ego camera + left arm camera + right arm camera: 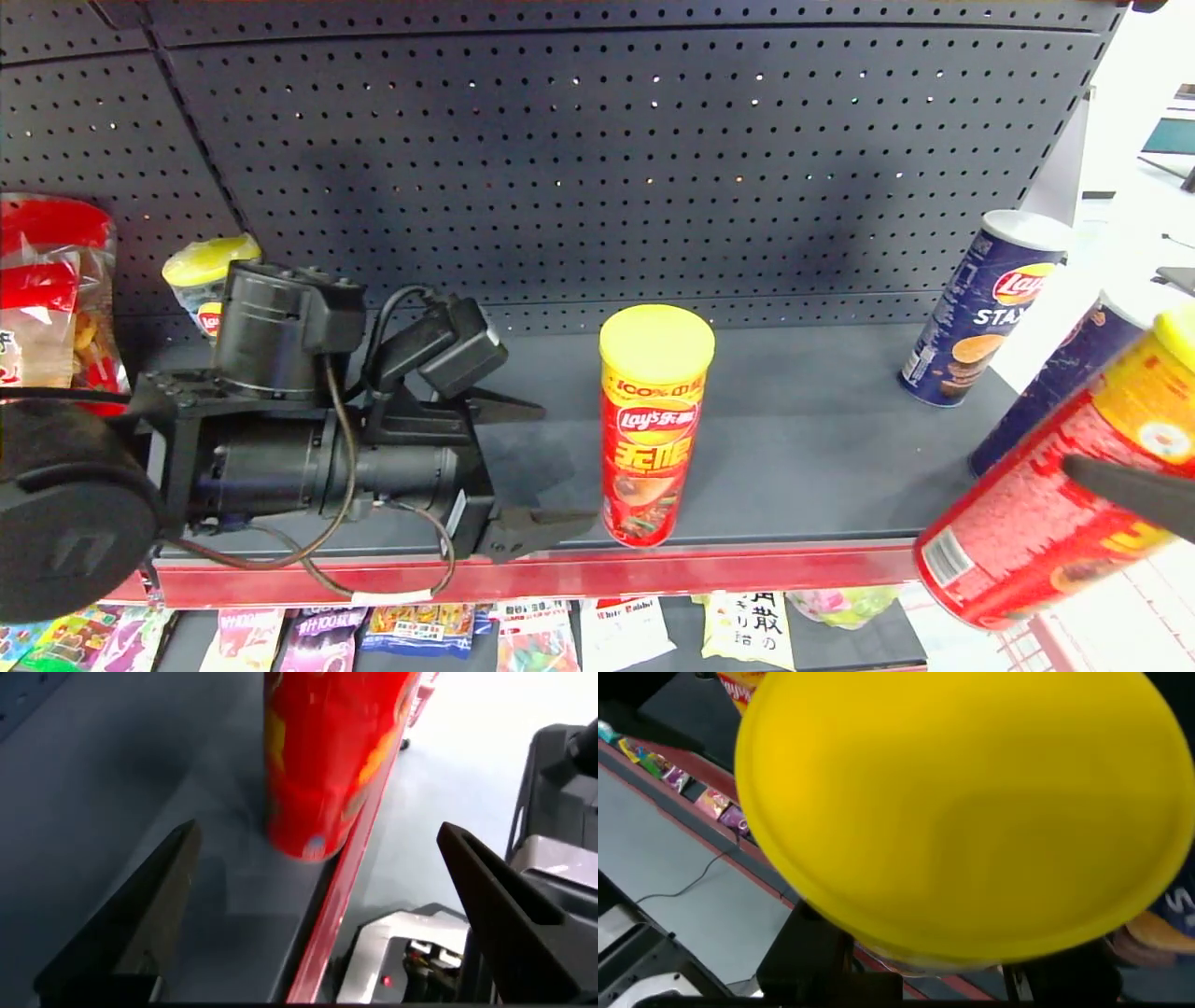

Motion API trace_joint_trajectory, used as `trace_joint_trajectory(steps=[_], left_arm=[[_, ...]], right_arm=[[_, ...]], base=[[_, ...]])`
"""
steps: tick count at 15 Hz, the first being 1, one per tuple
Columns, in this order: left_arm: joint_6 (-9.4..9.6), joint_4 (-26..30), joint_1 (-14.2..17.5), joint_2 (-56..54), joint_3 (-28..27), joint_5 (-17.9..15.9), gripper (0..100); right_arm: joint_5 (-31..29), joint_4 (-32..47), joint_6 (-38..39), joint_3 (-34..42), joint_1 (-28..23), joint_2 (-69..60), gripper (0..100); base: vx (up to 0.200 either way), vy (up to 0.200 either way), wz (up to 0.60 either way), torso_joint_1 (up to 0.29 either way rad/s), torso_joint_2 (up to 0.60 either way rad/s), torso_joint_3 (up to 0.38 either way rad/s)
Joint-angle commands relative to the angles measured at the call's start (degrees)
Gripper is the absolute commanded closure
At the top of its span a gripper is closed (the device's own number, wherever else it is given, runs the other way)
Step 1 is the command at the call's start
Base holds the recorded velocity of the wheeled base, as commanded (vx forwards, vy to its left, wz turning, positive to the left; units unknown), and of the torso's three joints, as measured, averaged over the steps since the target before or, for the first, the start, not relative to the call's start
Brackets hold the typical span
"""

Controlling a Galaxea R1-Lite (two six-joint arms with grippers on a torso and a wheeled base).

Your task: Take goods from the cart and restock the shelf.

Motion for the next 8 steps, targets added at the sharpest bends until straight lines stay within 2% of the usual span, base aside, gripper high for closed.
trace_joint_trajectory(steps=[1, 3, 5, 8], left_arm=[[-0.23, 0.0, 0.8, -6.2, 4.6, 0.3, 0], [-0.85, 0.1, 1.2, -10.5, 8.5, 1.0, 0], [-4.54, 0.1, 1.0, -14.6, 11.6, 3.0, 0], [-5.16, 0.1, 1.1, -18.0, 14.4, 4.1, 0]], right_arm=[[1.5, -1.3, -0.3, -9.2, 2.0, 15.6, 100], [2.0, -5.4, -2.1, -13.4, 2.0, 23.6, 100], [2.5, -9.6, -4.2, -16.1, 2.0, 30.6, 100], [4.2, -11.4, -4.6, -20.0, 2.1, 36.7, 100]], base=[[0.0, 0.0, 0.0, 0.0, 0.0, 0.0], [0.0, 0.0, 0.0, 0.0, 0.0, 0.0], [0.0, 0.0, 0.0, 0.0, 0.0, 0.0], [0.0, 0.0, 0.0, 0.0, 0.0, 0.0]])
